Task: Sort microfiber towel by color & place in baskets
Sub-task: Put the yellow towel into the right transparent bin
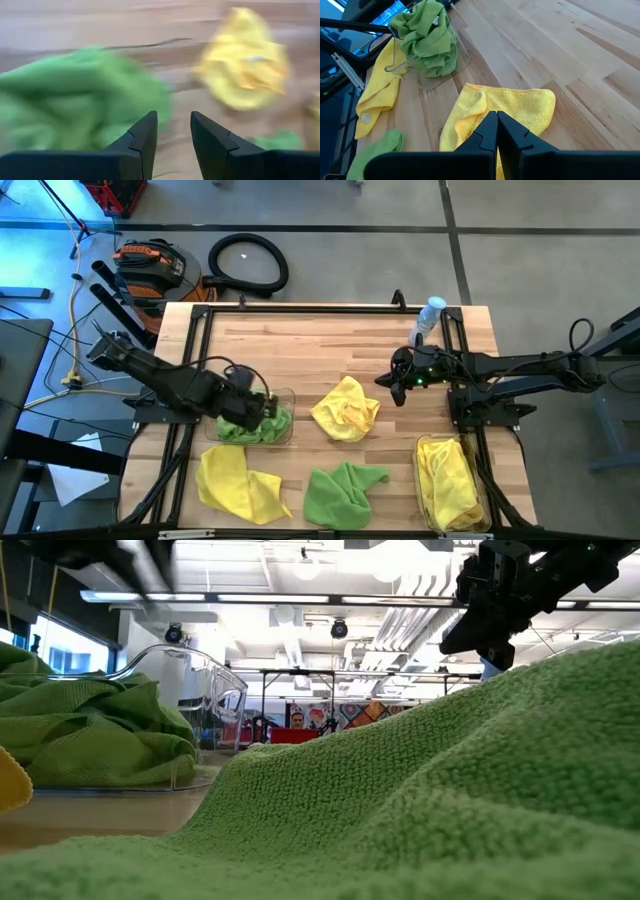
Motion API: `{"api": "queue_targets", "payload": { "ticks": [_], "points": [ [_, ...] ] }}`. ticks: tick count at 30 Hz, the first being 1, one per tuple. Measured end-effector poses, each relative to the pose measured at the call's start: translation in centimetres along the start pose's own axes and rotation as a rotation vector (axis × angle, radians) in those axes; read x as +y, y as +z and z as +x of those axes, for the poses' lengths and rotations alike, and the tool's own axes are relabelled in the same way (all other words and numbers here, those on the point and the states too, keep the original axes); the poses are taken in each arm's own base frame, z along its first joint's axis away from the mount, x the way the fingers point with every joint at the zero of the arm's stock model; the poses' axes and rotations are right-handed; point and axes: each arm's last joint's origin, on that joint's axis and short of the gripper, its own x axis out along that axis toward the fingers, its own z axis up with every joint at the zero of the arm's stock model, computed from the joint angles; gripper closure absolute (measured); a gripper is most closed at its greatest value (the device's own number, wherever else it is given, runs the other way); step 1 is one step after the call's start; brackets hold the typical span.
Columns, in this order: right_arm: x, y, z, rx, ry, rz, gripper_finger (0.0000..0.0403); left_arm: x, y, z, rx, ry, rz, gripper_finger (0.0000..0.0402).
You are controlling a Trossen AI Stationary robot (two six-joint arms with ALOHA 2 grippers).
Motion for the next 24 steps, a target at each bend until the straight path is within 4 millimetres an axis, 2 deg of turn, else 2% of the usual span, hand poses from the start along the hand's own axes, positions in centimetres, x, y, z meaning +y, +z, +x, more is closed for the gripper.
{"api": "queue_targets", "payload": {
  "ticks": [6, 12, 17, 21, 24],
  "points": [
    [0.1, 0.3, 0.0, -0.027, 0.011, -0.002, 0.0403, -2.8, -0.8, -0.4, -0.043, -0.275, 0.289, 0.0296],
    [0.5, 0.4, 0.0, -0.07, 0.006, -0.047, 0.0396, -3.8, -0.7, -0.2, -0.096, -0.334, 0.479, 0.0296],
    [2.9, 0.8, -0.6, -0.102, 0.077, -0.16, 0.0377, -4.5, -0.8, -0.1, -0.165, -0.372, 0.691, 0.0296],
    [5.2, 1.9, -1.2, -0.154, 0.015, -0.195, 0.0371, -4.5, -0.9, 0.0, -0.176, -0.353, 0.8, 0.0296],
    [7.0, 2.8, -1.2, -0.108, -0.053, -0.208, 0.037, -4.2, -0.9, 0.5, -0.189, -0.328, 0.872, 0.0296]
  ]
}}
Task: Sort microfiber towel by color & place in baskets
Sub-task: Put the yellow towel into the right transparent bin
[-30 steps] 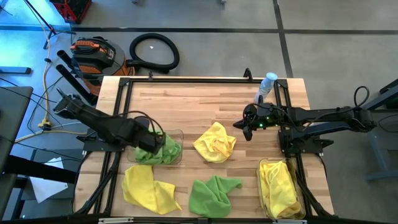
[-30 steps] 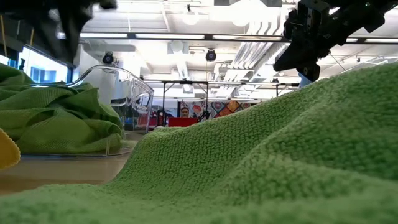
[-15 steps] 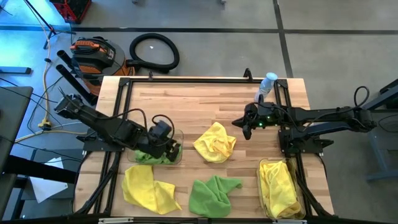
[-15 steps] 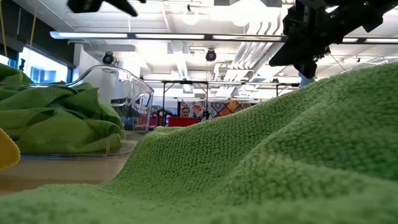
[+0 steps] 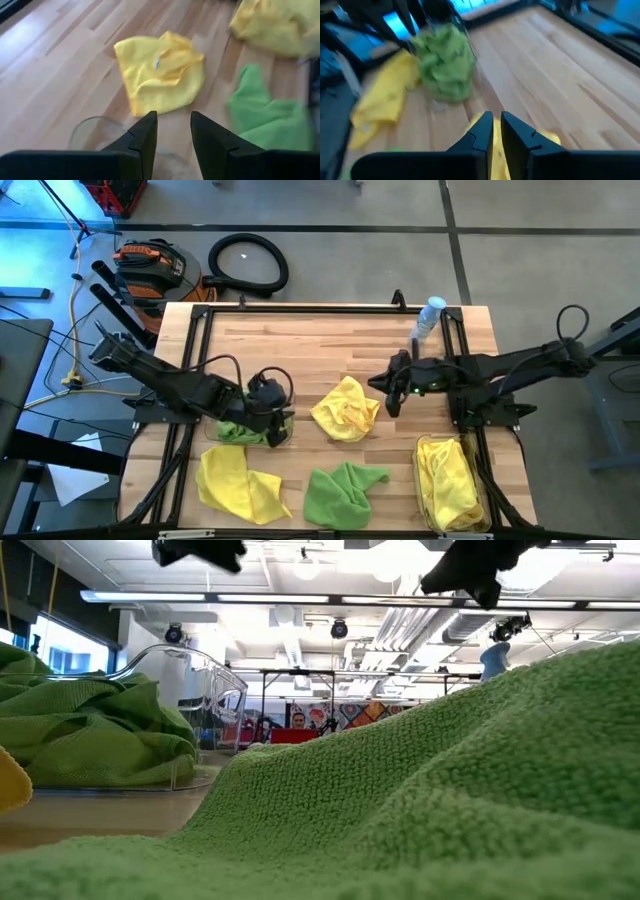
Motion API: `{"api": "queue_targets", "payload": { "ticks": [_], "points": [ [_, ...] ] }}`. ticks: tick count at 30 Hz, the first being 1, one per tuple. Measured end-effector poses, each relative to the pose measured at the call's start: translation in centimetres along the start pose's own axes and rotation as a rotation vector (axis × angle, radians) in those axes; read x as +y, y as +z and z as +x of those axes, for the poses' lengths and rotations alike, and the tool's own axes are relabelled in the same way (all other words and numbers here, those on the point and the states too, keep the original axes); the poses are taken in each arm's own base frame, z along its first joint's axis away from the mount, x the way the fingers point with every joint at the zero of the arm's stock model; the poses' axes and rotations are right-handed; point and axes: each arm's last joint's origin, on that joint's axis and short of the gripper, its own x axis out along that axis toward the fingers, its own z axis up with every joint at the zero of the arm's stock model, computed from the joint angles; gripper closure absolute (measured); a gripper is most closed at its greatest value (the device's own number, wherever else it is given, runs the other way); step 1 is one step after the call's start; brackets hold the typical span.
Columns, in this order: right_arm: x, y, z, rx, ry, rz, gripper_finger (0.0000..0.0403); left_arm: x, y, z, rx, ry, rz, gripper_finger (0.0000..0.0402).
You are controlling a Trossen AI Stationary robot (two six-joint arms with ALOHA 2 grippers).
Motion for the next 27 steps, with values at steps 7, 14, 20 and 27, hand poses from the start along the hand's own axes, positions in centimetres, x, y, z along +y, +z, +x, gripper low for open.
{"api": "queue_targets", "payload": {
  "ticks": [7, 14, 20, 27],
  "points": [
    [2.8, 2.9, 2.5, 0.284, -0.183, -0.03, 0.037, 2.2, -2.6, 1.2, 0.098, 0.013, 0.061, 0.0296],
    [4.7, 2.9, 7.9, 0.53, -0.33, 0.011, 0.0326, 4.1, -5.2, -1.5, 0.082, -0.065, 0.041, 0.0296],
    [5.3, 0.7, 12.2, 0.64, -0.401, 0.083, 0.0236, 5.6, -6.2, -4.0, 0.034, -0.14, 0.045, 0.0296],
    [5.0, -3.0, 15.8, 0.789, -0.479, 0.142, 0.0157, 6.9, -6.4, -5.5, -0.008, -0.191, 0.046, 0.0296]
  ]
}}
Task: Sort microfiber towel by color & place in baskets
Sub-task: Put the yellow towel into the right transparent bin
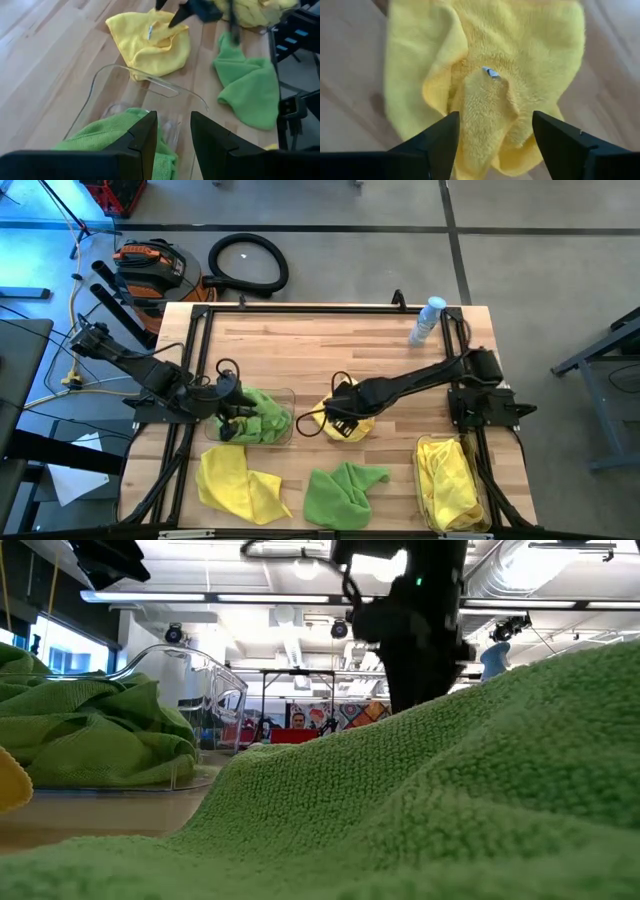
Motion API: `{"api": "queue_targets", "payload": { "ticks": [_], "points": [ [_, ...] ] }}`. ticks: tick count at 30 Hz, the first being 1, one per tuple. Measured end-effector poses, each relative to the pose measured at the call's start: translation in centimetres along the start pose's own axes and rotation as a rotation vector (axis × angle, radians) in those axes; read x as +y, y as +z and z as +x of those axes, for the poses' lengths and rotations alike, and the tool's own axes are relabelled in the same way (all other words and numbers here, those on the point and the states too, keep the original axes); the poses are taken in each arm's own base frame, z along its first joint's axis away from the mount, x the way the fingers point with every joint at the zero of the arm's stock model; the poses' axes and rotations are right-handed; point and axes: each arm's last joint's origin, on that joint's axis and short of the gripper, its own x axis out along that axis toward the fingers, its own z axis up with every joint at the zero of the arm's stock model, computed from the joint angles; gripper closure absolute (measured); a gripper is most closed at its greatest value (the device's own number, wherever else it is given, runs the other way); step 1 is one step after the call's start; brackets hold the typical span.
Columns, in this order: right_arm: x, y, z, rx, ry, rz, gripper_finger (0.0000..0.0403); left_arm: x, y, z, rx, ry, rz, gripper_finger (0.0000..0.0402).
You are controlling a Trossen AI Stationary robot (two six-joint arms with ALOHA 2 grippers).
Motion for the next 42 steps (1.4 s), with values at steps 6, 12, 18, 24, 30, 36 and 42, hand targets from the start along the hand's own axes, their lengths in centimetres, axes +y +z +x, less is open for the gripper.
{"api": "queue_targets", "payload": {
  "ticks": [6, 12, 18, 24, 30, 36, 42],
  "points": [
    [0.9, -0.2, 3.9, 0.102, -0.043, 0.052, 0.0148, 0.1, 0.0, -0.3, -0.001, -0.025, 0.044, 0.0296],
    [1.8, -0.3, 7.2, 0.229, 0.004, 0.042, 0.0148, 0.0, 0.0, -0.4, 0.012, -0.05, 0.058, 0.0296],
    [2.3, -0.9, 8.2, 0.233, -0.038, 0.074, 0.0196, 0.0, 0.0, -0.4, 0.011, -0.047, 0.04, 0.0296],
    [2.4, -1.6, 7.5, 0.193, -0.099, 0.15, 0.034, 0.0, 0.0, -0.4, 0.01, -0.047, 0.024, 0.0296],
    [2.5, -2.4, 5.4, 0.184, -0.074, 0.157, 0.0377, 0.1, 0.1, -0.3, -0.009, -0.016, 0.046, 0.0296],
    [2.8, -3.5, 0.6, 0.133, 0.02, 0.2, 0.0396, 0.0, 0.1, 0.3, -0.003, 0.012, 0.017, 0.0296],
    [2.1, -5.8, -5.8, 0.012, 0.123, 0.27, 0.0399, -0.2, 0.0, 1.1, 0.007, 0.054, 0.033, 0.0296]
  ]
}}
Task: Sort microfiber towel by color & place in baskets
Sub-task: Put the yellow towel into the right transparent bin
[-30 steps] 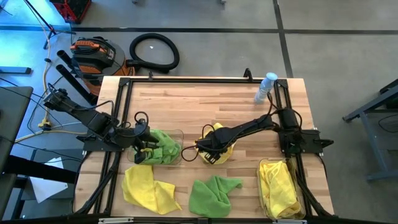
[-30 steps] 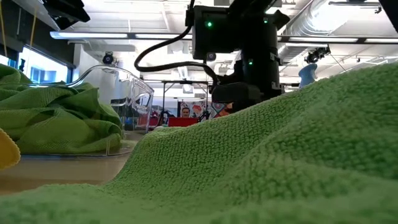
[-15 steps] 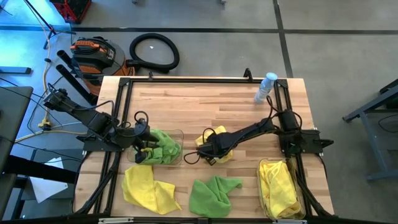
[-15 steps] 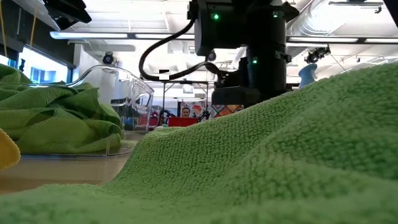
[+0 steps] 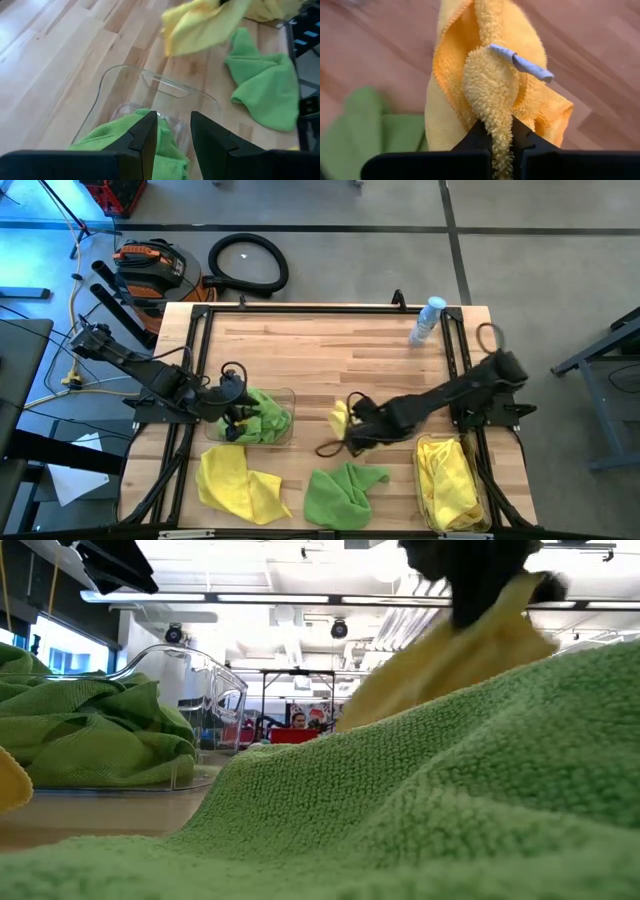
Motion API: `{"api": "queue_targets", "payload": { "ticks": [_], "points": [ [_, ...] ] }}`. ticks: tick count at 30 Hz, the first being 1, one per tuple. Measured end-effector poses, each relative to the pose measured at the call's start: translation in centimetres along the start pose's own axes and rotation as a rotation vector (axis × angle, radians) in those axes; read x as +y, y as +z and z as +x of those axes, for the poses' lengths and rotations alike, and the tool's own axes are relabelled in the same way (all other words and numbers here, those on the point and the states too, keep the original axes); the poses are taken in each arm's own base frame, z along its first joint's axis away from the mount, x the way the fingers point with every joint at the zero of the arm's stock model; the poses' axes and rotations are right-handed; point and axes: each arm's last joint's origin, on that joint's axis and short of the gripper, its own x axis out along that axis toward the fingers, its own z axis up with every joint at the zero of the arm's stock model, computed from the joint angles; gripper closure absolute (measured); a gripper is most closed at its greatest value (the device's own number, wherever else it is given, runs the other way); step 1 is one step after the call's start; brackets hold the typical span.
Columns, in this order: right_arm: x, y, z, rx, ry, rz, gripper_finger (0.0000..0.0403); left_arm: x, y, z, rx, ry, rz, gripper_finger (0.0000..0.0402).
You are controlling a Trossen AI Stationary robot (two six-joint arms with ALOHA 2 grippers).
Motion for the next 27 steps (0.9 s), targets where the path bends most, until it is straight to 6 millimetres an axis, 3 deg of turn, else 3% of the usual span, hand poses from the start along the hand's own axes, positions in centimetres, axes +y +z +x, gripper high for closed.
{"api": "queue_targets", "payload": {
  "ticks": [6, 11, 22, 27],
  "points": [
    [-2.4, -3.0, -6.6, -0.082, 0.102, 0.107, 0.04, -0.4, 0.0, 0.7, 0.009, 0.013, 0.007, 0.0296],
    [-4.6, -6.5, -10.2, 0.012, 0.147, 0.164, 0.0401, -0.6, -0.1, 1.1, 0.016, 0.018, 0.004, 0.0296],
    [-6.9, -15.3, -13.2, 0.5, 0.031, 0.213, 0.0402, -2.1, 0.7, 2.6, -0.05, -0.032, -0.083, 0.0296],
    [-8.6, -18.6, -14.1, 0.589, -0.109, 0.268, 0.0402, -2.9, 1.1, 3.4, -0.094, -0.068, -0.112, 0.0296]
  ]
}}
